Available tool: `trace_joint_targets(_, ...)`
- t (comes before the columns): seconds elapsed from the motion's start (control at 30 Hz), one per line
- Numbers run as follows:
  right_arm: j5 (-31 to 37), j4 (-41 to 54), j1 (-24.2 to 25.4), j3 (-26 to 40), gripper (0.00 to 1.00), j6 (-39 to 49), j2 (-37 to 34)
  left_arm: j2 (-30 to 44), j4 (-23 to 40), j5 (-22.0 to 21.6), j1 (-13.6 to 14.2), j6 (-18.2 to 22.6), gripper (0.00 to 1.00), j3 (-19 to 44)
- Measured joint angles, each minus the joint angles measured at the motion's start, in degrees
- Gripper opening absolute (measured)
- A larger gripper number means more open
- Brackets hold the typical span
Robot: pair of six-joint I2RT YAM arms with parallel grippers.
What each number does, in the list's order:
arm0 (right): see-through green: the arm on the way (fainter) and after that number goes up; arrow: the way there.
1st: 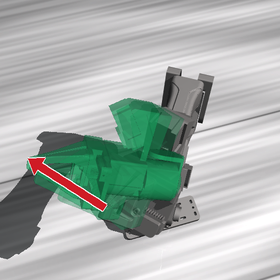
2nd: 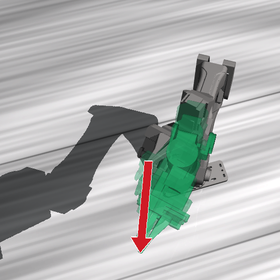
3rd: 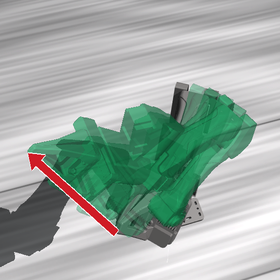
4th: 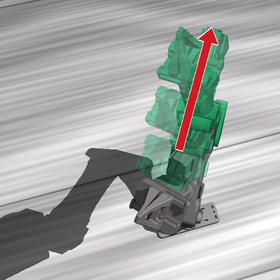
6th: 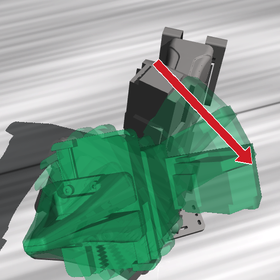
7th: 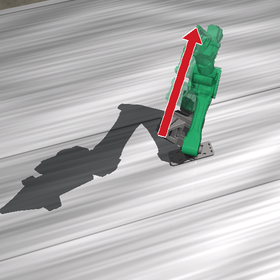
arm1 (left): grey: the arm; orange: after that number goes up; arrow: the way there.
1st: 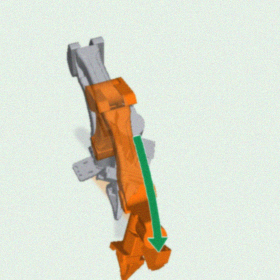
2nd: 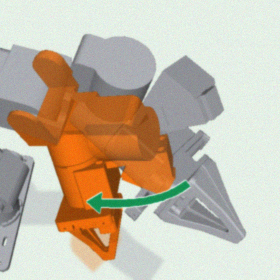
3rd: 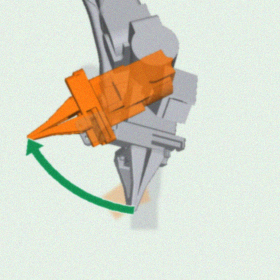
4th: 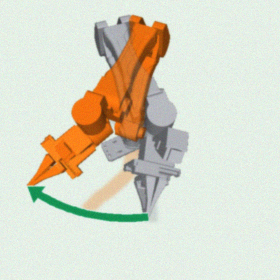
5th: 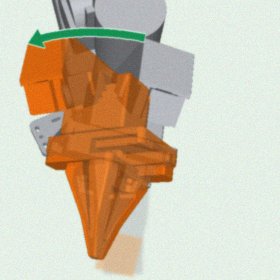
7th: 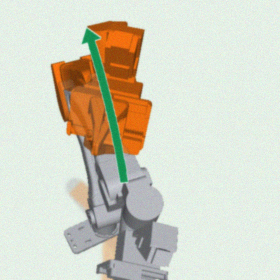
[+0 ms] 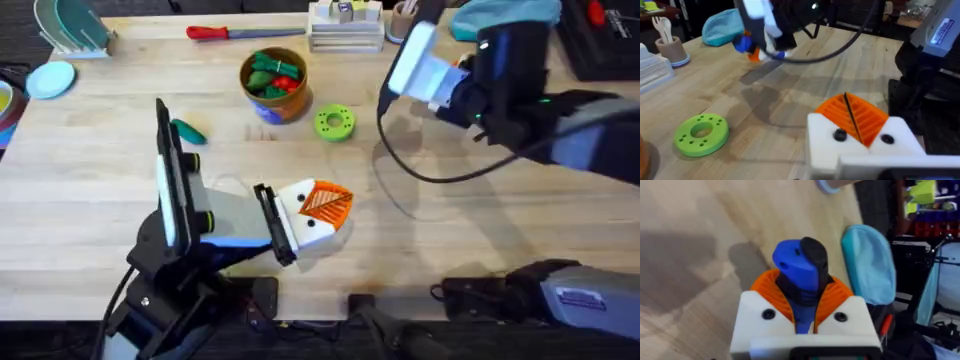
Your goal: Pick up the gripper from the table and insert it into the empty holder that is missing its gripper. Then pick up a screw, insert it into the mounting hole, and use the screwdriver to tighten it. Finally, clean up the table by picking up the vegetable and placing it into the bucket.
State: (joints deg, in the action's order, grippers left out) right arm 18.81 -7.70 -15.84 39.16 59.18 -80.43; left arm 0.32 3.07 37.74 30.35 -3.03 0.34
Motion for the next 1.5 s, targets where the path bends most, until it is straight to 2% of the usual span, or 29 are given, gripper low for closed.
trace_joint_targets(0.27,2.60,0.88,-0.61,0.05,0.134,6.10,-8.59,0.00,0.00,0.00,0.00,0.01,0.014,0.00)
trace_joint_targets(0.43,4.28,4.59,-2.38,1.05,0.132,7.12,-9.70,0.00,0.00,0.00,0.00,0.02,0.014,0.00)
trace_joint_targets(0.47,4.30,5.14,-2.64,1.19,0.162,7.07,-9.69,-0.01,0.00,0.00,0.00,0.01,0.014,0.00)
trace_joint_targets(0.63,4.77,6.63,-3.77,2.60,0.859,7.10,-9.32,0.00,0.00,0.00,0.00,0.00,0.018,0.00)
trace_joint_targets(0.67,4.80,7.11,-4.08,3.12,0.959,7.18,-9.01,0.00,0.00,-0.02,0.00,0.04,0.043,0.00)
trace_joint_targets(0.7,4.63,7.99,-4.55,3.41,0.980,7.03,-8.77,-0.01,0.00,0.00,0.00,0.01,0.077,0.00)
trace_joint_targets(0.73,4.71,8.59,-5.04,3.43,0.987,6.93,-8.70,0.00,-0.01,0.00,0.00,0.06,0.122,0.00)
trace_joint_targets(0.8,4.81,9.64,-5.90,3.53,0.990,6.86,-8.62,0.00,0.00,-0.04,0.00,0.07,0.278,0.00)
trace_joint_targets(0.87,4.98,10.38,-6.47,3.67,0.991,6.58,-8.56,0.00,0.00,-0.02,0.00,0.20,0.535,0.00)
trace_joint_targets(0.93,5.36,10.76,-7.03,3.72,0.991,5.44,-8.55,0.00,0.00,-0.04,0.00,0.22,0.858,0.00)
trace_joint_targets(0.97,5.52,10.90,-7.31,3.72,0.991,4.82,-8.54,-0.02,0.00,-0.02,0.00,0.05,0.951,0.00)
trace_joint_targets(1.03,5.88,11.15,-7.99,3.72,0.990,2.68,-8.54,-0.01,0.00,-0.03,0.00,0.08,0.990,0.00)
trace_joint_targets(1.23,5.90,12.01,-9.99,3.69,0.991,-6.74,-7.92,0.00,0.00,-0.04,0.00,0.07,0.993,0.00)
trace_joint_targets(1.5,2.61,14.60,-10.77,2.97,0.991,-27.60,-4.69,0.00,-0.02,-0.18,0.00,0.07,0.993,0.00)
